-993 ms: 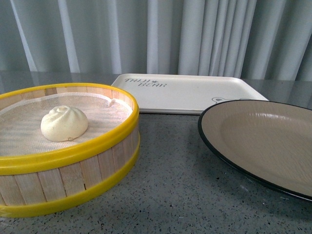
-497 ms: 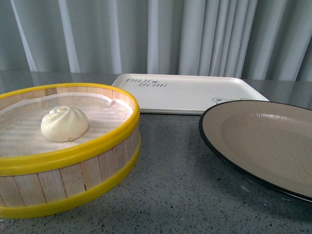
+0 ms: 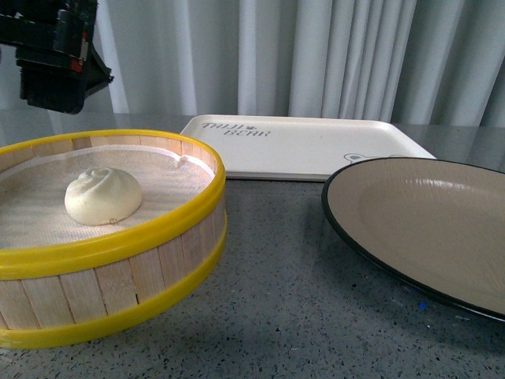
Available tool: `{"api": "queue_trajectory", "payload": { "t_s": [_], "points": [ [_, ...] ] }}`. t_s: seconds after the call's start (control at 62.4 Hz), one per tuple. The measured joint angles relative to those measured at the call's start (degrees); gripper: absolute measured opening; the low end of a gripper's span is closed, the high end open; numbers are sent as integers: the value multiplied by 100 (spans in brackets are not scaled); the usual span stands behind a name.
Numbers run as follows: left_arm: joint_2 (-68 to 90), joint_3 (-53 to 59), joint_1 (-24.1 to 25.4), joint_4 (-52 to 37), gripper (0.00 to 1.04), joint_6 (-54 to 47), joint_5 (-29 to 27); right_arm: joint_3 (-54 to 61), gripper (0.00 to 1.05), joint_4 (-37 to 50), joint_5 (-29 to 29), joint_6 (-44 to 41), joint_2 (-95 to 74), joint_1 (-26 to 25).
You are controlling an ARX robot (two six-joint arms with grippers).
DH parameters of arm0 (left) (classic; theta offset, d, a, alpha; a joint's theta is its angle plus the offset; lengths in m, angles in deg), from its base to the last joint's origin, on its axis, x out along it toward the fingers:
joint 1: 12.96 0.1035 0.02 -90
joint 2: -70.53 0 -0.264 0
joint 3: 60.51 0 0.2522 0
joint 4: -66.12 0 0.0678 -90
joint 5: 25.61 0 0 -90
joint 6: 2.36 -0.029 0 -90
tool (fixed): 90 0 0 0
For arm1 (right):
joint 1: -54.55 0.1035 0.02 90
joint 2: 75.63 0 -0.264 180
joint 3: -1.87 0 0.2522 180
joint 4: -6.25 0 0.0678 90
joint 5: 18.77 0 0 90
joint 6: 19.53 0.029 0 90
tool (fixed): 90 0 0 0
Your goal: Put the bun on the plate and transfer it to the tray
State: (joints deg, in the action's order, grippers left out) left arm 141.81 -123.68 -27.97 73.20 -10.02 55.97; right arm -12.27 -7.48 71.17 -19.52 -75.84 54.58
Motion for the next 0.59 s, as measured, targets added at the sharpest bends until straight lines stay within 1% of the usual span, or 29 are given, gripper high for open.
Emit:
{"api": "queue_trajectory", "payload": {
  "t_s": [0.176,0.24,0.288,0.336,0.433,0.593],
  "points": [
    [417,-505,-92,778,98,-17,83,0,96,0,0,0,0,0],
    [544,-691,-142,1163,98,63,149,0,96,0,0,0,0,0],
    [651,-857,-188,1545,98,140,302,0,96,0,0,0,0,0],
    [745,-966,-240,1792,98,170,238,0,96,0,0,0,0,0],
    [846,-1047,-284,1978,98,175,212,0,96,0,0,0,0,0],
    [970,-1147,-330,2159,98,116,4,0,96,0,0,0,0,0]
  ]
}}
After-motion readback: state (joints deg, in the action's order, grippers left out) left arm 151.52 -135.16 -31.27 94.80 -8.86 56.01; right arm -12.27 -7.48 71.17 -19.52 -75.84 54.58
